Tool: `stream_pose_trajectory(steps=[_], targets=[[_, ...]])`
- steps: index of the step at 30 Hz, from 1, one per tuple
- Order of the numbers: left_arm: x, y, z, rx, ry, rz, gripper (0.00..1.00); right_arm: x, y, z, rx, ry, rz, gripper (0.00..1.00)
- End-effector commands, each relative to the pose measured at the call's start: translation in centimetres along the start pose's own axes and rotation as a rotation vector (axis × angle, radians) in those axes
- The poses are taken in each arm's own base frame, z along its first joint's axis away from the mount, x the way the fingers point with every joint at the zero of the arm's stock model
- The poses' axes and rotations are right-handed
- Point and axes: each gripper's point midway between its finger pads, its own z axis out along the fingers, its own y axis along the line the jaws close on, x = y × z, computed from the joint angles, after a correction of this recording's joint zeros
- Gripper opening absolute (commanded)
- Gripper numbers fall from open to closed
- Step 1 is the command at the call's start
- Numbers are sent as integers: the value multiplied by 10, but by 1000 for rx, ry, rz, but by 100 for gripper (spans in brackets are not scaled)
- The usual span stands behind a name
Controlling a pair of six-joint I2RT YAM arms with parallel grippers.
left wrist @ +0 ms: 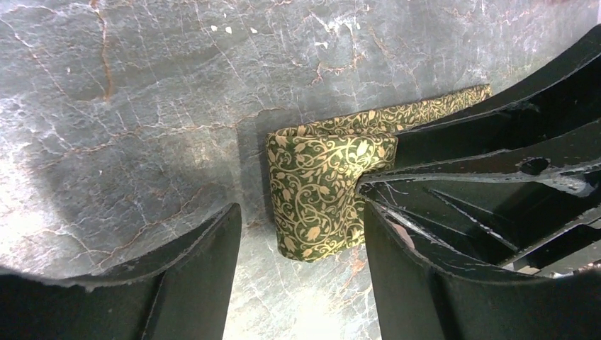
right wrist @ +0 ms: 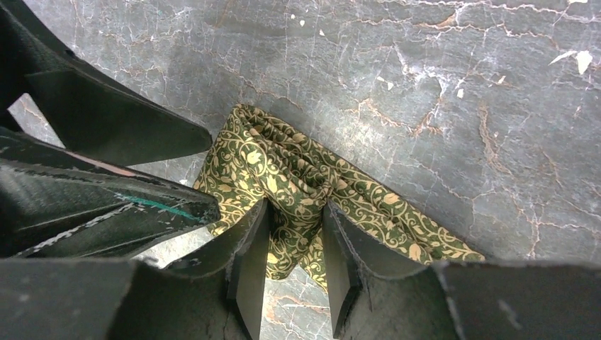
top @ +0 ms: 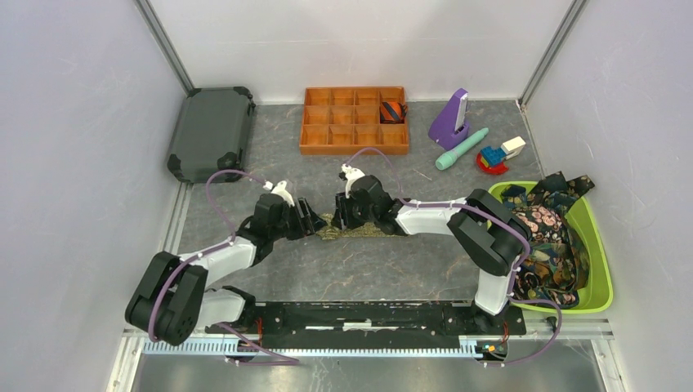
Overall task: Roll the ties
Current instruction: Roll the tie at the center of the board.
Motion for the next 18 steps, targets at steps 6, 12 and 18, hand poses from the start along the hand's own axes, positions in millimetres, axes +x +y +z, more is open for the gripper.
stream_pose_trajectory(steps=[6, 12, 18], targets=[[-2, -6, 11, 93, -13, 32, 67, 26, -17, 5, 14, 62, -23, 37], [3, -4, 16, 99, 2, 22, 64, 37, -23, 8, 18, 83, -26, 37], [10, -1, 21, 110, 17, 5, 57, 45, -28, 11, 20, 98, -22, 37]])
